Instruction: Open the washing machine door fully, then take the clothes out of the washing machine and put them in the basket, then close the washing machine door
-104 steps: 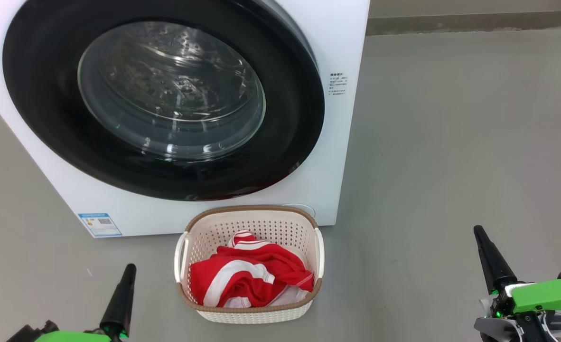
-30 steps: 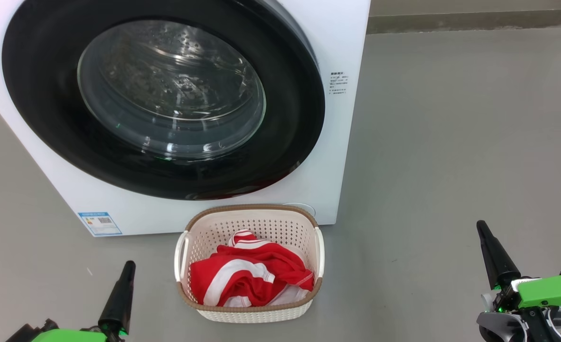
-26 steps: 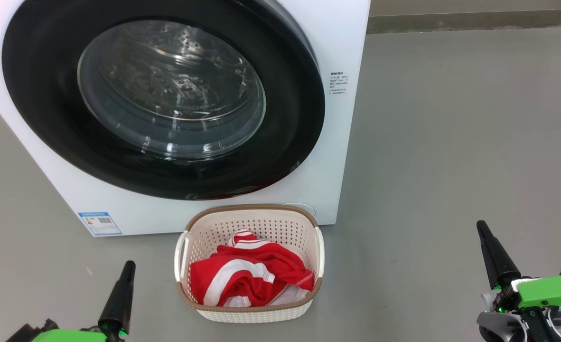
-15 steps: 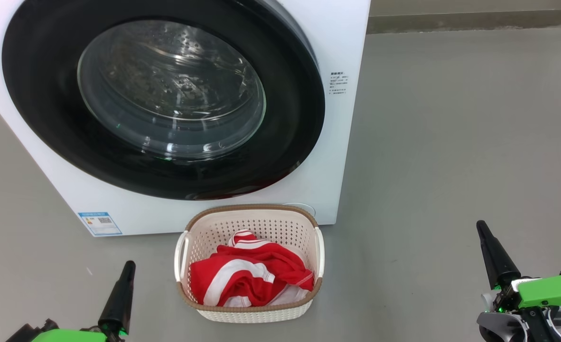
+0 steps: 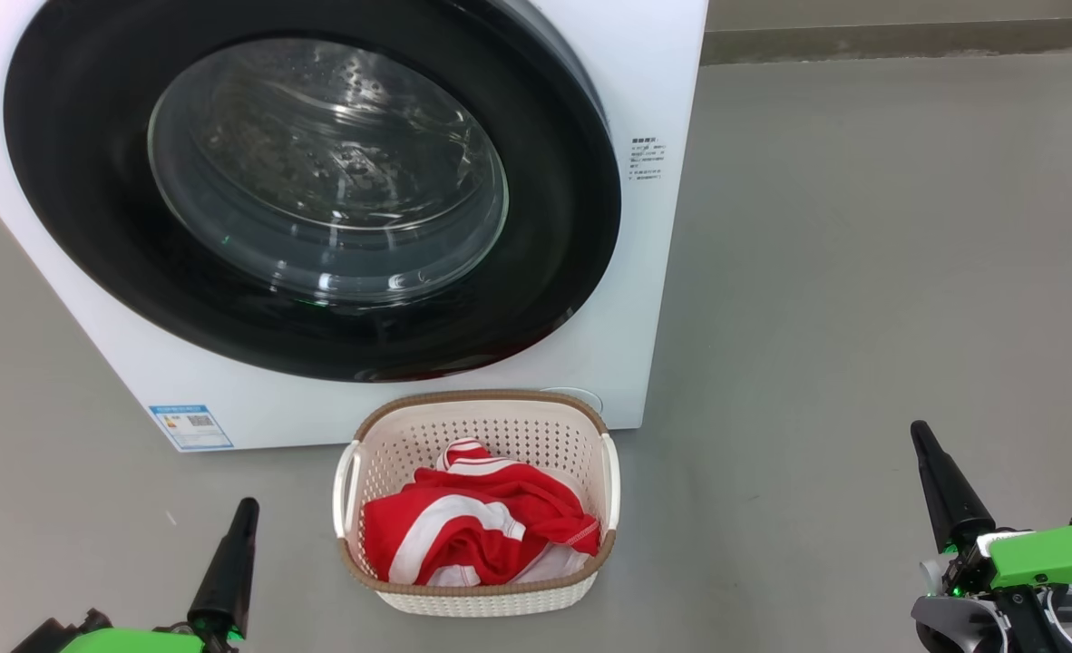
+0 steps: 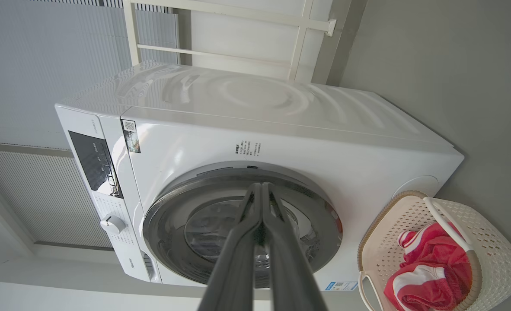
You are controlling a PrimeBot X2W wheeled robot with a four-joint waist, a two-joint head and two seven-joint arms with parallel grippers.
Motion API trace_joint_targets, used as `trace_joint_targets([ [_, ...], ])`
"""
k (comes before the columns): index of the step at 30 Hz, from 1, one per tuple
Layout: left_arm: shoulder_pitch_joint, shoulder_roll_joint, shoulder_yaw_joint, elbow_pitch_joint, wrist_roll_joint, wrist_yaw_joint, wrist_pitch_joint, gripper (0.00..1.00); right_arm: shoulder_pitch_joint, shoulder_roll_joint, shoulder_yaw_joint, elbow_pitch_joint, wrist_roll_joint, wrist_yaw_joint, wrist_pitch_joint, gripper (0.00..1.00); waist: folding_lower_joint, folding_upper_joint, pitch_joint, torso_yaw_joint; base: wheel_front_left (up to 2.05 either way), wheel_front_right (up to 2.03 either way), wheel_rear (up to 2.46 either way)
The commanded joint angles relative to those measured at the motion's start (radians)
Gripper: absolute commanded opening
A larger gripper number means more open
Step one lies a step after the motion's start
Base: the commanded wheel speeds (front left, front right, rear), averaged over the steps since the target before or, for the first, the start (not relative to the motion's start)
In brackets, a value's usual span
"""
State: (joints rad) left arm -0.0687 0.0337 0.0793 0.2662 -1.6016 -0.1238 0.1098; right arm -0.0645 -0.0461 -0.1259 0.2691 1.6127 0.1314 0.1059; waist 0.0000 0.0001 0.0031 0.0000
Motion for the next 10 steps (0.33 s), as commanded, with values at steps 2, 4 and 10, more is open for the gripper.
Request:
trace_joint_targets([
  [2,-0.039,0.017,0.034,-0.021,-0.007,-0.007,0.003,0.0,-0.043,-0.007,0.016,-0.025,-0.001,-0.001,0.004,0.0,0.0,-0.0001,0.0,0.0,0.0,0.0,0.0],
  [4,-0.039,0.017,0.034,-0.021,-0.007,-0.007,0.003,0.0,-0.043,-0.007,0.016,-0.025,-0.001,-0.001,0.004,0.0,0.0,-0.0001,0.0,0.0,0.0,0.0,0.0],
  [10,-0.039,0.017,0.034,-0.021,-0.007,-0.007,0.003,0.0,-0.043,-0.007,0.015,-0.025,-0.002,-0.001,0.005,0.0,0.0,-0.0001,0.0,0.0,0.0,0.0,0.0],
])
